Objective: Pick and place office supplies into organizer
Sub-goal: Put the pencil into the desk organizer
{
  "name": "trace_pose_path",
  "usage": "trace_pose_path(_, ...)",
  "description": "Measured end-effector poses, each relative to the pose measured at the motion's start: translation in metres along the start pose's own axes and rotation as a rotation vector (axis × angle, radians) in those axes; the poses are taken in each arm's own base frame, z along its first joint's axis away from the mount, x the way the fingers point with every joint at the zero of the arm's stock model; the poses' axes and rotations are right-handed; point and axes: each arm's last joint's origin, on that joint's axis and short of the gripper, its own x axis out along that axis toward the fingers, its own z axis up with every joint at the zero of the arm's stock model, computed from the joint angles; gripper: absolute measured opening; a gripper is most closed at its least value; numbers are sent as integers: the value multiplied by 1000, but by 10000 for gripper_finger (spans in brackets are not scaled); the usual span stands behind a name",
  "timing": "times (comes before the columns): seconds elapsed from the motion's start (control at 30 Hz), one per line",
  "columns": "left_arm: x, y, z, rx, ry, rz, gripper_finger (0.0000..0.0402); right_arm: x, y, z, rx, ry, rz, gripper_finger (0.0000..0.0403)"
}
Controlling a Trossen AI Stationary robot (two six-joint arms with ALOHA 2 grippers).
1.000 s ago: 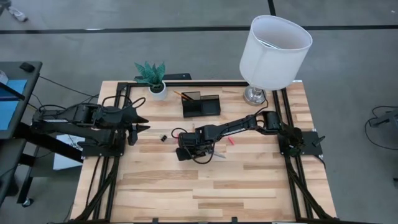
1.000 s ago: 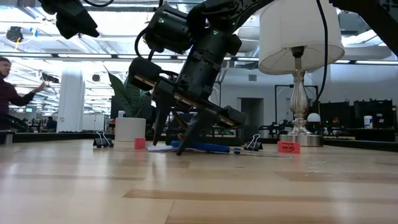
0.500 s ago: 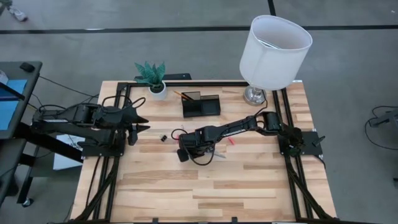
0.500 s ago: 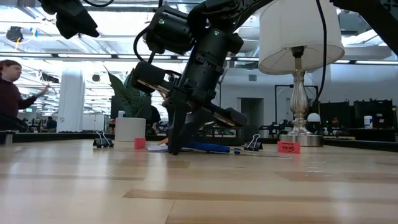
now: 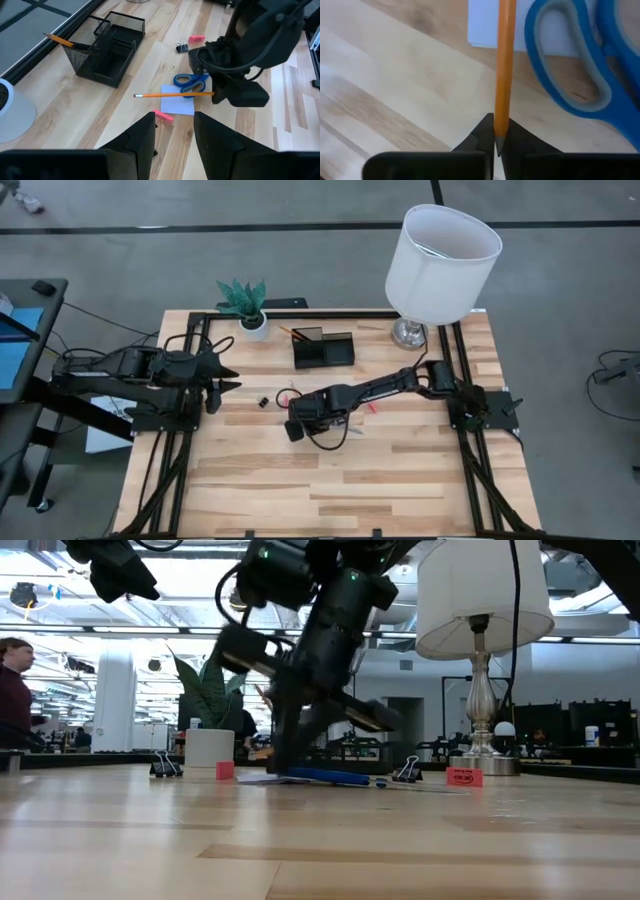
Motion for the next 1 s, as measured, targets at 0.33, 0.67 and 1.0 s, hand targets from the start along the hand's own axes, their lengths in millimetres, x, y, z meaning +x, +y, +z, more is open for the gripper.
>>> trace_pose_path(0.33, 0, 0, 0, 0, 0, 0, 126, -32, -1, -3, 20, -28, -34, 9)
trace_pose_path(0.67, 0, 0, 0, 0, 1, 0, 126, -86, -14, -3, 56, -68, -124, 7)
trace_pose_path(1.0, 0, 0, 0, 0, 3, 1, 126, -136, -30, 27, 101, -89, -64, 5)
